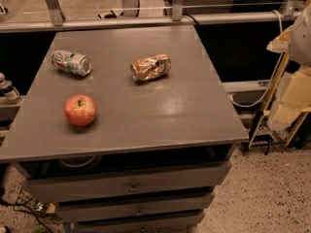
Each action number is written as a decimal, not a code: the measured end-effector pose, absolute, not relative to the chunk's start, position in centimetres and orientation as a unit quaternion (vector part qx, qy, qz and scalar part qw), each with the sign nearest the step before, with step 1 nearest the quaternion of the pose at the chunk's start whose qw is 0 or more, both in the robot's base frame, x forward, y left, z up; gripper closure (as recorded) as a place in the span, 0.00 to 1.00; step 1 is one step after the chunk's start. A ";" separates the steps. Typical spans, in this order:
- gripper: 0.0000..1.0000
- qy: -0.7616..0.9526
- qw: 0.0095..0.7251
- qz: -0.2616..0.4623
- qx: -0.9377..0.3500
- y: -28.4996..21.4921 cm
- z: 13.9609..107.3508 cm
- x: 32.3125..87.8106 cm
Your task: Pick orange can
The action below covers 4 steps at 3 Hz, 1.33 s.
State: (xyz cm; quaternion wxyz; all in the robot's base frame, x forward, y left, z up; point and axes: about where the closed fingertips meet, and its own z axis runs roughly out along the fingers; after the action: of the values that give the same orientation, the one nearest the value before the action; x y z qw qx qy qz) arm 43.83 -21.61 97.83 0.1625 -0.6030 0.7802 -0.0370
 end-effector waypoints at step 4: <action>0.00 0.654 0.219 0.019 -0.724 -9.0 95.5 57.3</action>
Offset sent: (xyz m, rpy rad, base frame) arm 0.1139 0.0792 -0.0161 0.0446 -0.0044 0.3147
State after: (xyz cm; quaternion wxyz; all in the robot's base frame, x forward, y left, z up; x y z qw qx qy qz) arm 57.31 -9.00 95.46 0.2189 -0.7235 0.6544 0.0187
